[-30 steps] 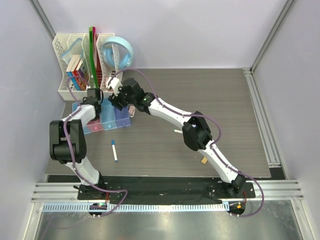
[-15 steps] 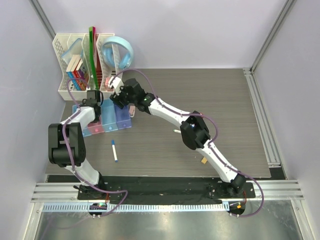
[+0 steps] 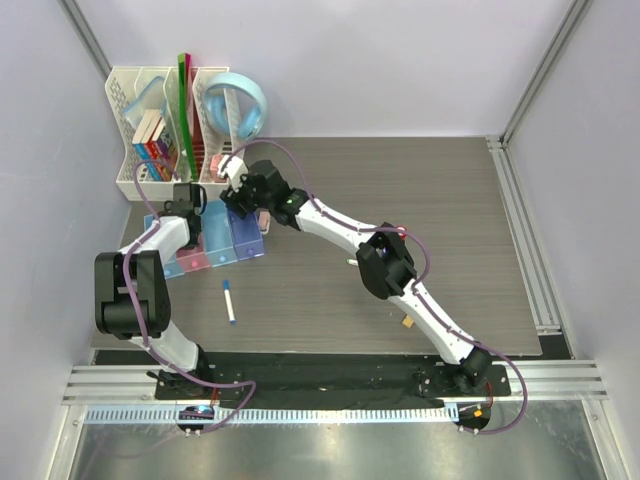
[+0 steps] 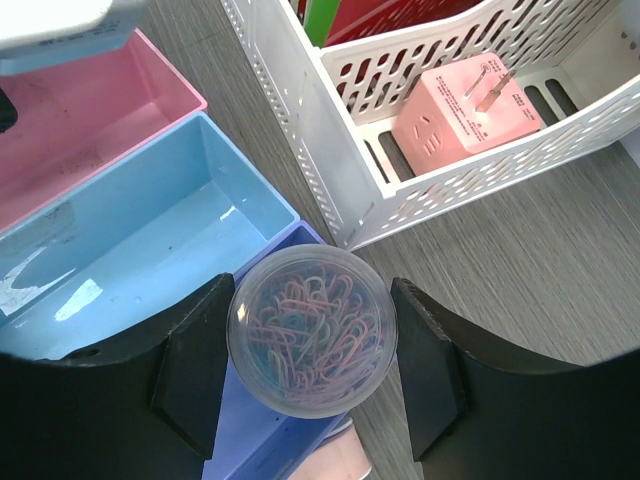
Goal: Sort the stationery into containers
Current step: Place the stationery in the storage box.
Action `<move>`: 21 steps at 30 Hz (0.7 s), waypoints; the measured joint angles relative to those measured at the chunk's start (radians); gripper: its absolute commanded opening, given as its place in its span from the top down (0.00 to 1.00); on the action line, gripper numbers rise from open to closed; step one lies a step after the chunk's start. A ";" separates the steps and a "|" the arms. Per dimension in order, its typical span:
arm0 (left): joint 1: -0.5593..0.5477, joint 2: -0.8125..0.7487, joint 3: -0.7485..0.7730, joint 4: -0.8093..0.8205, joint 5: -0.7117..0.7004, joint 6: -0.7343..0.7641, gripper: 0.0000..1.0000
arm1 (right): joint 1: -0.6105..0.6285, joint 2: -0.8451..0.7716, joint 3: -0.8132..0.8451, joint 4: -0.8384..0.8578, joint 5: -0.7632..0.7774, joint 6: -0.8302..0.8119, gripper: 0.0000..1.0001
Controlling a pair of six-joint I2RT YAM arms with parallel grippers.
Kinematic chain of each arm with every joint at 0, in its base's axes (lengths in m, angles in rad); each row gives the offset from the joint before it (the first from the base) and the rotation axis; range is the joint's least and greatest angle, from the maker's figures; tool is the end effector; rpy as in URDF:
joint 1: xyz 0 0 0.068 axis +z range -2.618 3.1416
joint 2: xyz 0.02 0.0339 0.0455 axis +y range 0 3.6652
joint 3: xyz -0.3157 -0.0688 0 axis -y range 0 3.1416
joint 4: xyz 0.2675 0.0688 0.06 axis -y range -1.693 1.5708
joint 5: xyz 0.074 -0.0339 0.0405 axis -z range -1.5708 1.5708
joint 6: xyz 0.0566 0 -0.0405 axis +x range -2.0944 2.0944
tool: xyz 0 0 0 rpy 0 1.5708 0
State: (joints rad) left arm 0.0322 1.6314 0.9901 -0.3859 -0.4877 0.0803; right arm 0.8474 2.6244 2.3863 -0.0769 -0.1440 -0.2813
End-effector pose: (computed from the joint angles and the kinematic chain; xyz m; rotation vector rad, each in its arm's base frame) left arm 0.3525 0.0379 0.2105 -0.1154 2.5526 0.6731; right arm 0.4521 0.5242 0.2245 -1.1081 1.5632 0.5205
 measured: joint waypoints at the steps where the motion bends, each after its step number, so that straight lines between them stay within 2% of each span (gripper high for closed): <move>1: 0.000 0.000 0.000 0.000 0.000 0.000 0.75 | 0.000 0.001 0.000 0.000 0.000 0.001 0.68; 9: 0.000 0.000 0.000 0.000 0.000 -0.002 0.75 | 0.000 0.001 0.000 0.000 0.000 0.004 0.60; 14: 0.000 0.000 0.000 0.000 0.000 -0.002 0.75 | 0.000 0.001 0.000 0.000 0.000 0.003 0.48; 16: 0.000 0.000 0.000 0.000 0.000 -0.002 0.75 | 0.000 0.001 0.000 0.000 0.000 0.004 0.41; 21: 0.000 0.000 0.000 0.000 0.000 -0.002 0.75 | 0.000 0.001 0.000 0.000 0.001 0.004 0.33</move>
State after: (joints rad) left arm 0.0322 1.6314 0.9901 -0.3859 -0.4881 0.0788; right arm 0.8471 2.6255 2.3863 -0.0769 -0.1432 -0.2771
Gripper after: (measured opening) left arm 0.253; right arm 0.644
